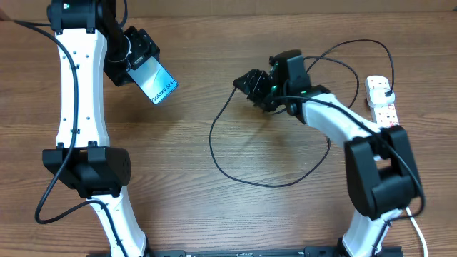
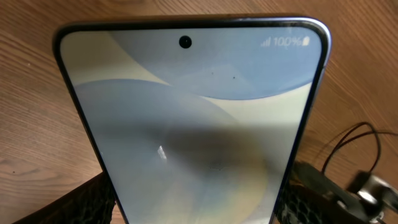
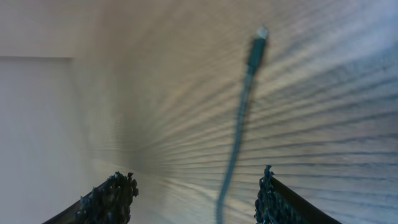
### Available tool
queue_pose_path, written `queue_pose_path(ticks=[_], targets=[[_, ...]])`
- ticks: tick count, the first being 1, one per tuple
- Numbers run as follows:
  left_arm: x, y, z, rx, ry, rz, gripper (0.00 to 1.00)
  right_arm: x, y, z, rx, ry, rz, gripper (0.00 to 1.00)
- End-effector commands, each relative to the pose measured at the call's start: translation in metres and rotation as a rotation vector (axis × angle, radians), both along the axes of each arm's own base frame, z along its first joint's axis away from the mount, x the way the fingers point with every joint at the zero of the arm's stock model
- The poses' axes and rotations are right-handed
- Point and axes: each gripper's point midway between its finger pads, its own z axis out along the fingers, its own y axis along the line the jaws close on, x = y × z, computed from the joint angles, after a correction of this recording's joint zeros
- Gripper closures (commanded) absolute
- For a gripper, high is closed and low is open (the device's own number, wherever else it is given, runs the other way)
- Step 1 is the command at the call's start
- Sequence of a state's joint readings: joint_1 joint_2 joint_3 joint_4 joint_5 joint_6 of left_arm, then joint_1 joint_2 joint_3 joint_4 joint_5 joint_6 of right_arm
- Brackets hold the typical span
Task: Plug charger to phone and switch on socket
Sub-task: 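Swing the right gripper toward the phone held by the left gripper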
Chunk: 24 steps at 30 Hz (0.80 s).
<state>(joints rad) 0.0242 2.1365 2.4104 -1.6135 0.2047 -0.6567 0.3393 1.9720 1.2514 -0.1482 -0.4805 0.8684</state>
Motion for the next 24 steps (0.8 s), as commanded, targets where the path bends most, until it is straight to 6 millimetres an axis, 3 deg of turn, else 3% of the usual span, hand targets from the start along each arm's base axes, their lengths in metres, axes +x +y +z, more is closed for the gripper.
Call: queue_pose_path(ticks=[1, 10, 24], targets=[[-0.003, -0.003, 0.003, -0.007, 0.002, 0.012, 0.21, 0.004, 0.005, -0.020, -0.011, 0.031, -0.017, 0.34], [-0.010, -0.012, 0.002, -0.010, 0.031, -0.007, 0.20, 0.010, 0.006, -0.048, -0.018, 0.057, -0.041, 0.35], [-0.013, -0.027, 0.002, -0.012, 0.036, -0.043, 0.20, 0.018, 0.007, -0.043, -0.022, 0.008, -0.057, 0.36]])
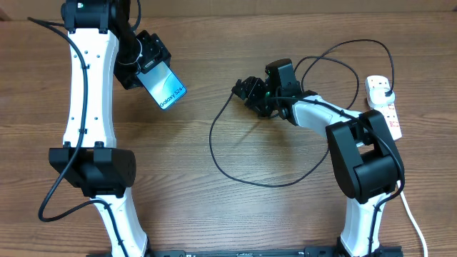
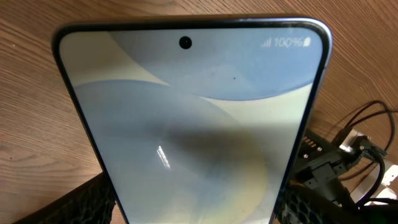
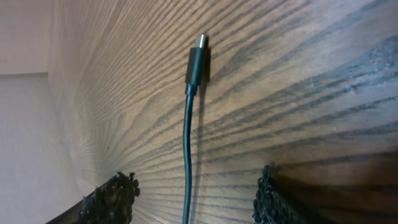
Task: Plug charger to phone and switch on socket
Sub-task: 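Swing the right gripper toward the phone held by the left gripper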
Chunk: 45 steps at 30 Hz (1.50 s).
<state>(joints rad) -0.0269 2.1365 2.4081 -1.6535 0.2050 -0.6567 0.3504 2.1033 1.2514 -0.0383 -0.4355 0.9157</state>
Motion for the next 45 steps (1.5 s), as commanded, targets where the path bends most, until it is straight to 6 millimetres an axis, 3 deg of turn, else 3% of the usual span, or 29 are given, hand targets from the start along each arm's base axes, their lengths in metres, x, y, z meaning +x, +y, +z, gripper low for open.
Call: queue_pose_path(ticks=[1, 7, 12, 18, 21, 25, 29, 34, 37, 39, 45], targets=[[-0.002, -0.007, 0.005, -0.016, -0.005, 0.005, 0.20, 0.007, 0.006, 0.006, -0.010, -0.033, -0.010, 0.36], [-0.004, -0.011, 0.005, -0.028, 0.002, -0.001, 0.20, 0.000, 0.016, 0.009, 0.018, -0.024, 0.031, 0.36], [-0.005, -0.014, 0.005, -0.036, 0.007, -0.005, 0.20, -0.004, 0.018, 0.025, 0.093, -0.035, 0.107, 0.36], [-0.004, -0.019, -0.001, -0.066, 0.027, -0.001, 0.20, -0.007, 0.004, 0.078, 0.125, -0.135, 0.182, 0.38], [-0.003, -0.025, -0.006, -0.087, 0.044, -0.010, 0.20, -0.011, -0.010, 0.117, 0.114, -0.203, 0.186, 0.38], [-0.001, -0.035, -0.017, -0.107, 0.074, -0.027, 0.20, -0.027, -0.032, 0.173, 0.082, -0.285, 0.173, 0.38], [-0.001, -0.039, -0.021, -0.105, 0.087, -0.039, 0.20, -0.047, -0.052, 0.204, 0.057, -0.313, 0.160, 0.38], [-0.006, -0.040, -0.022, -0.100, 0.098, -0.068, 0.20, -0.072, -0.073, 0.203, -0.041, -0.274, 0.163, 0.37], [-0.008, -0.043, -0.021, -0.111, 0.100, -0.086, 0.20, -0.078, -0.072, 0.200, -0.051, -0.257, 0.181, 0.36], [-0.009, -0.047, -0.020, -0.127, 0.099, -0.102, 0.20, -0.081, -0.064, 0.200, -0.048, -0.263, 0.201, 0.36], [-0.012, -0.065, -0.018, -0.160, 0.104, -0.131, 0.20, -0.090, -0.014, 0.212, -0.031, -0.321, 0.242, 0.36]])
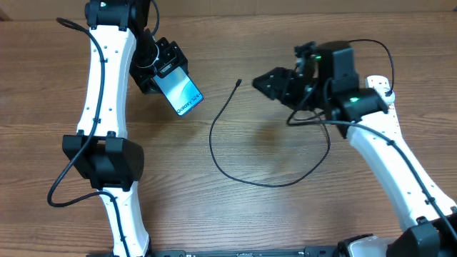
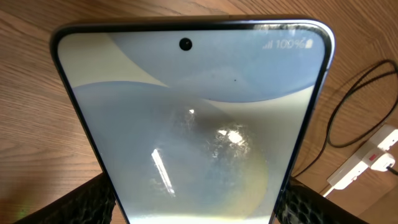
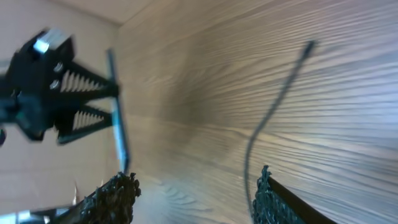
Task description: Plug charger to phone and switch on socket
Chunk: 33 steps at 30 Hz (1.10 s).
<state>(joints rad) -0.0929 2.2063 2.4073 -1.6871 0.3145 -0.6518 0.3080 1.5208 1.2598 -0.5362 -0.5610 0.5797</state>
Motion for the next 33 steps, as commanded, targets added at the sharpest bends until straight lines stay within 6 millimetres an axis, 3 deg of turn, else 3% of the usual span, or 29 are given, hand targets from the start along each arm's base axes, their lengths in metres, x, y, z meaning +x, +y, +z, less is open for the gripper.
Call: queue_pose_path(ticks=[1, 6, 16, 21, 28, 33], targets=[[-0.006, -0.025, 0.009, -0.093, -0.002, -0.046, 0.20, -0.005, 0.020, 0.014, 0.001, -0.038, -0.013, 0.36], [-0.007, -0.039, 0.016, -0.182, 0.022, -0.010, 0.20, -0.012, 0.033, 0.014, 0.014, -0.016, -0.016, 0.36], [-0.011, -0.058, 0.027, -0.316, 0.172, 0.229, 0.21, -0.010, 0.048, 0.027, 0.086, -0.021, -0.022, 0.36], [-0.014, -0.070, 0.035, -0.390, 0.210, 0.244, 0.21, -0.006, 0.058, 0.028, 0.104, -0.021, -0.047, 0.38], [-0.020, -0.085, 0.036, -0.389, 0.251, 0.265, 0.20, -0.002, 0.075, 0.010, 0.111, 0.025, -0.060, 0.43], [-0.023, -0.093, 0.036, -0.387, 0.258, 0.257, 0.19, 0.003, 0.077, 0.006, 0.088, 0.003, -0.091, 0.46]])
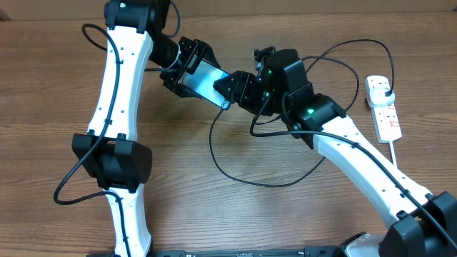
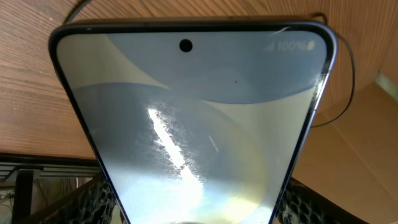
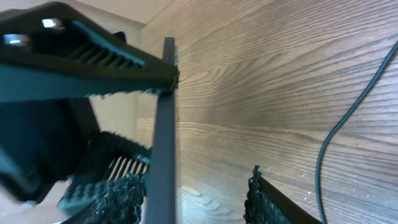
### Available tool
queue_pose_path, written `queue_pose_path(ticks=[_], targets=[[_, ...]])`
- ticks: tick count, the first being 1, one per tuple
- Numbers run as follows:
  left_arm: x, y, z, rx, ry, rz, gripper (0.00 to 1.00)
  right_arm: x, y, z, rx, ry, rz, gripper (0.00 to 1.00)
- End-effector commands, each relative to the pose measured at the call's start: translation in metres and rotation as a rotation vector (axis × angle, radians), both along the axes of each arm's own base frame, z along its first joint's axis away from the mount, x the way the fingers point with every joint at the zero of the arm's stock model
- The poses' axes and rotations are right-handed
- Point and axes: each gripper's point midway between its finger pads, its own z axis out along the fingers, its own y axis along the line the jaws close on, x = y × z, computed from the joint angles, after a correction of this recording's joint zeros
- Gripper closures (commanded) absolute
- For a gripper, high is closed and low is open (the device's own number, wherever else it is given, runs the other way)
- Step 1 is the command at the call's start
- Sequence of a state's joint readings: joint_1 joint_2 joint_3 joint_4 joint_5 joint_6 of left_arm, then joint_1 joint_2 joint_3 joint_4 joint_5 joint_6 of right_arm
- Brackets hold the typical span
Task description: Plug charger to phone and switch on socket
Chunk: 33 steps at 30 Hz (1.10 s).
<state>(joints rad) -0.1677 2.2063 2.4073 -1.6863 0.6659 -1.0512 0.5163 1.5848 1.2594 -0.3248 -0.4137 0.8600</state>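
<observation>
My left gripper (image 1: 191,71) is shut on the phone (image 1: 207,82), which it holds above the table, screen lit and filling the left wrist view (image 2: 193,124). My right gripper (image 1: 239,87) is open at the phone's lower end. In the right wrist view the phone shows edge-on (image 3: 163,124), standing between the fingers close to the left finger (image 3: 112,199). The black charger cable (image 1: 214,146) lies looped on the table and passes right of the gripper (image 3: 348,118). Its plug end is hidden under the phone and gripper.
A white power strip (image 1: 382,107) with a red switch lies at the right edge, with the charger's adapter (image 1: 382,87) plugged in. The cable arcs over the far right of the table (image 1: 357,44). Both arms cross the table's middle.
The left arm has brought the phone to the right and turned it. The right gripper, then open and apart at the right, now straddles the phone's lower end. The cable still lies on the table.
At first my right gripper was open, low over the cable's plug end, while the left held the phone at the far left. Then the right gripper stood higher and to the right without the cable, as the phone came toward the middle. Now both meet there.
</observation>
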Motion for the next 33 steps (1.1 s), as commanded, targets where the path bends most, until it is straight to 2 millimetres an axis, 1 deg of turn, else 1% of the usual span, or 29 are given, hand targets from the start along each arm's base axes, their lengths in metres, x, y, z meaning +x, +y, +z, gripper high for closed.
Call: queue_pose_path(ticks=[1, 6, 13, 22, 25, 27, 29, 31, 33], targets=[[-0.0043, -0.0102, 0.0077, -0.041, 0.019, 0.007, 0.19, 0.0055, 0.0016, 0.0046, -0.011, -0.032, -0.036, 0.47], [-0.0048, -0.0113, 0.0077, -0.041, 0.019, 0.005, 0.19, 0.0066, 0.0009, 0.0040, -0.019, -0.036, -0.046, 0.56], [-0.0049, -0.0116, 0.0077, -0.040, 0.031, 0.019, 0.19, 0.0067, 0.0009, 0.0043, -0.018, -0.037, -0.046, 0.71], [-0.0049, -0.0116, 0.0077, -0.040, 0.030, 0.019, 0.18, 0.0083, 0.0020, 0.0073, -0.010, -0.050, -0.046, 0.83], [-0.0050, -0.0116, 0.0077, -0.040, 0.031, 0.018, 0.16, 0.0087, 0.0023, 0.0082, -0.007, -0.053, -0.046, 0.85], [-0.0050, -0.0116, 0.0077, -0.040, 0.031, 0.018, 0.11, 0.0094, 0.0027, 0.0095, -0.004, -0.058, -0.046, 0.85], [-0.0051, -0.0116, 0.0077, -0.040, 0.031, 0.018, 0.08, 0.0100, 0.0032, 0.0109, 0.000, -0.064, -0.046, 0.86], [-0.0050, -0.0115, 0.0077, -0.040, 0.030, 0.018, 0.02, 0.0106, 0.0033, 0.0118, 0.005, -0.065, -0.049, 0.86], [-0.0050, -0.0115, 0.0077, -0.040, 0.030, 0.018, 0.00, 0.0106, 0.0033, 0.0118, 0.013, -0.052, -0.057, 0.90]])
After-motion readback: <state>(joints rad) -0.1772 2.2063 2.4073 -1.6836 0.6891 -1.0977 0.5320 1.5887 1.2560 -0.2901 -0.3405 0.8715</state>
